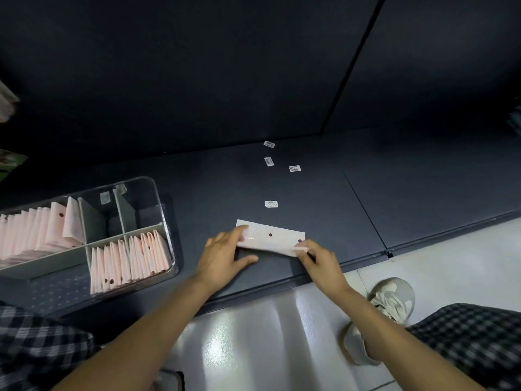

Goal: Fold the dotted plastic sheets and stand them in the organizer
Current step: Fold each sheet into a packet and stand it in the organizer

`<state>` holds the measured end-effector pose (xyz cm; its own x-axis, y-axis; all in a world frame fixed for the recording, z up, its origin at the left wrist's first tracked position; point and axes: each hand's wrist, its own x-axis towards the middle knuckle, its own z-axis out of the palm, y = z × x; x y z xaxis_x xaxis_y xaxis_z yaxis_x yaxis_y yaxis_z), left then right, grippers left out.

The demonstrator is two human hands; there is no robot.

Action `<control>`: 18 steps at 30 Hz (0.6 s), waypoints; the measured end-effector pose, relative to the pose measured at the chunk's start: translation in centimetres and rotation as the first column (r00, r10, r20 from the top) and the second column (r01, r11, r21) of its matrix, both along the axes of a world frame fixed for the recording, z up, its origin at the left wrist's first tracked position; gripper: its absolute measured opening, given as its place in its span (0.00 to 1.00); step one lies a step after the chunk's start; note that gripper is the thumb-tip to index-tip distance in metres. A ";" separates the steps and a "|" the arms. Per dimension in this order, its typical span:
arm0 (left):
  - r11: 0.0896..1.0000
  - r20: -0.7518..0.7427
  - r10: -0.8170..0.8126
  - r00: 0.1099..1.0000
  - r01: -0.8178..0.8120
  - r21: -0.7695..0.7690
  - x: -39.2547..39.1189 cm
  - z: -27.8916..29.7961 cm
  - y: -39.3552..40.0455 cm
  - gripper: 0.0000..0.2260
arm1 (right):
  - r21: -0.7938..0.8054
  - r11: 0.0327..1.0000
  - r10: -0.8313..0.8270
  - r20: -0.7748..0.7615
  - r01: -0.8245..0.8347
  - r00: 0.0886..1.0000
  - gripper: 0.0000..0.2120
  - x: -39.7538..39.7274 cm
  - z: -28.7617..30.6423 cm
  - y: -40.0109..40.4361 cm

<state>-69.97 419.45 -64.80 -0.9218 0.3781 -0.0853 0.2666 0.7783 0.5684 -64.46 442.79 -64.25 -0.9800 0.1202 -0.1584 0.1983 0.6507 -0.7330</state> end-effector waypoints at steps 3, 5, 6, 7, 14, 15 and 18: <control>0.962 0.139 0.187 0.972 -0.210 0.176 -0.7 0.3 0.9 0.30 | -0.154 0.969 -0.168 0.154 0.191 0.974 0.03 -2.3 0.1 0.2; 0.938 0.144 0.251 0.957 -0.277 0.210 -0.7 0.3 1.5 0.31 | -0.098 0.973 -0.186 0.221 0.211 0.958 0.05 -3.5 0.0 0.3; 0.939 0.075 0.277 0.958 -0.286 0.191 -0.5 0.2 1.6 0.31 | -0.066 0.975 -0.191 0.251 0.213 0.949 0.05 -4.0 0.0 0.4; 0.949 -0.031 0.279 0.960 -0.270 0.163 -0.3 0.1 1.8 0.30 | -0.040 0.976 -0.196 0.279 0.215 0.940 0.05 -4.4 0.0 0.4; 0.909 -0.137 -0.324 0.936 0.268 -0.319 0.9 -1.7 3.4 0.31 | 0.082 0.976 -0.217 0.372 0.201 0.902 0.08 -5.9 0.3 0.3; 0.889 -0.103 -0.334 0.937 0.277 -0.364 0.8 -2.1 3.4 0.31 | 0.098 0.977 -0.213 0.381 0.190 0.900 0.08 -5.9 0.4 0.3; 0.856 -0.061 -0.358 0.932 0.301 -0.421 0.7 -2.9 3.3 0.29 | 0.182 0.959 -0.268 0.317 0.219 0.910 0.05 -5.5 0.6 -0.1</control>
<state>-69.26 422.78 -67.69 -0.7626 0.6213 -0.1803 0.5978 0.7833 0.1708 -69.93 442.69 -63.66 -0.8095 0.3933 -0.4359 0.5813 0.6411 -0.5011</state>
